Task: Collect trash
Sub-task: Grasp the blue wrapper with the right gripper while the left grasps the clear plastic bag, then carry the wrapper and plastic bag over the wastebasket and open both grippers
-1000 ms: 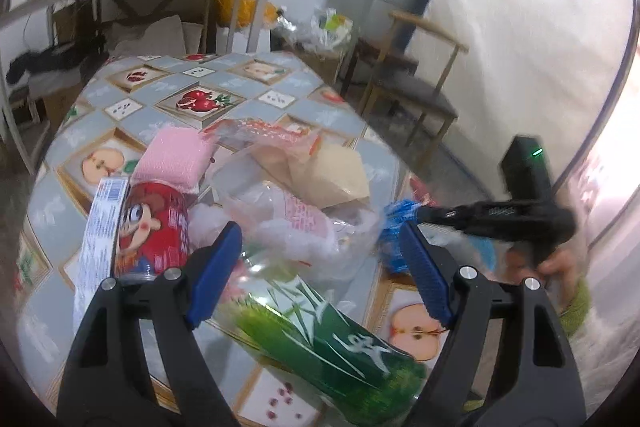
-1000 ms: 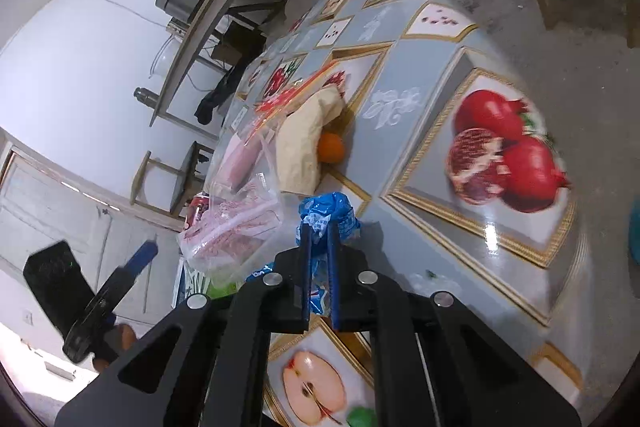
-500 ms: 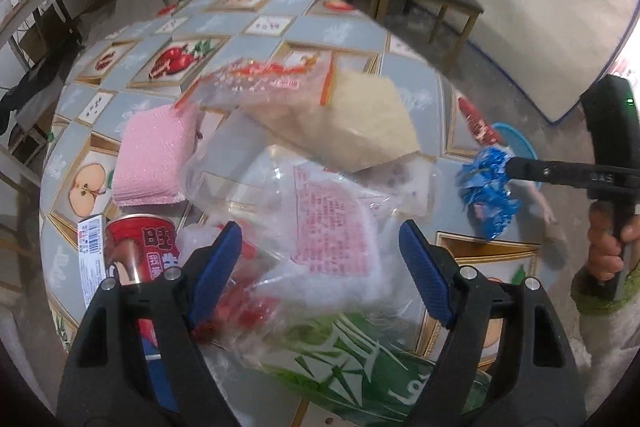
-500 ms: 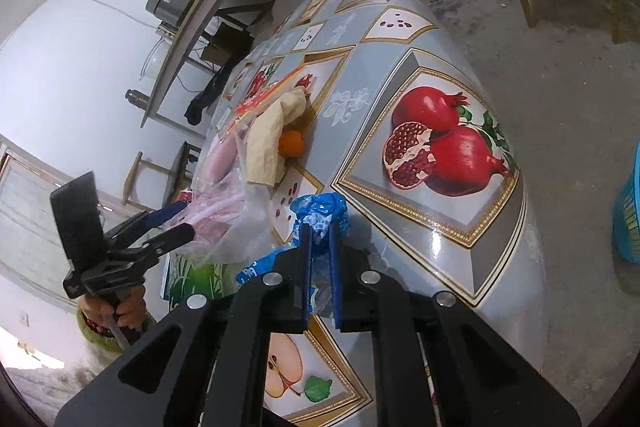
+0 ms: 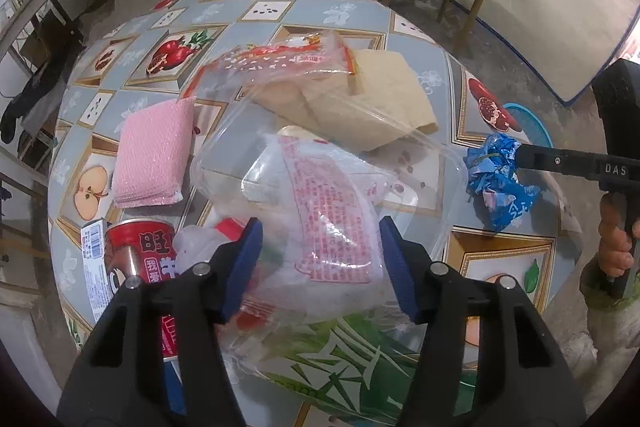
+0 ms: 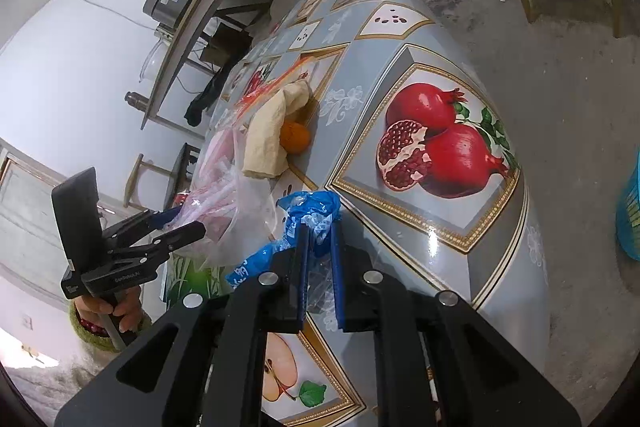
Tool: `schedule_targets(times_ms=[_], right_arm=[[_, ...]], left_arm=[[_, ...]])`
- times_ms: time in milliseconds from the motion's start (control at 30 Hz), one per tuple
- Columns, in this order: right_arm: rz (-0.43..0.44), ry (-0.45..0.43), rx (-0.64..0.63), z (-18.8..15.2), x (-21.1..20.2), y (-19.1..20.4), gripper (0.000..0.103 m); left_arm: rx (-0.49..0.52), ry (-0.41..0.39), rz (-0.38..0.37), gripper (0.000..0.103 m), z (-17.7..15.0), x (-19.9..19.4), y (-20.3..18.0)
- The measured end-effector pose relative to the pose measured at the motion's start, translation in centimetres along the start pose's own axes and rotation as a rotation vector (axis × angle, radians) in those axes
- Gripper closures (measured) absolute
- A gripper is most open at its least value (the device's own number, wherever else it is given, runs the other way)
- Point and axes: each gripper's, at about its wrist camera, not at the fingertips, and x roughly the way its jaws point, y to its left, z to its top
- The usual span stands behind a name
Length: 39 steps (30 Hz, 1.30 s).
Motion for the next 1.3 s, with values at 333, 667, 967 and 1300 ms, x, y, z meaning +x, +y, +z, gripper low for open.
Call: schedule_targets(times_ms=[333, 667, 967, 1300], right_arm=[[0.033, -0.018, 0.019, 0.2, -0.7, -0.6, 0.095], [0.044, -0.057, 0.017, 0.4, -2.4, -0.1, 0.096], [0.052, -0.094, 0.003, 0.1, -4.4, 0.7, 0.096], [0.066, -0.140, -0.016, -0.9, -7.5, 1.4, 0.096]], left_arm=[[-0.024, -0.053, -0.003, 0.050, 0.2, -1.4, 0.0], [-0.075, -0.106, -0.009, 0.050, 0.3, -3.2, 0.9], [-0.081, -0.165, -0.004, 0.050, 0.1, -5.9, 0.4], [-0.058, -0.217, -0.003, 0.050, -0.5, -8.7, -1.9]])
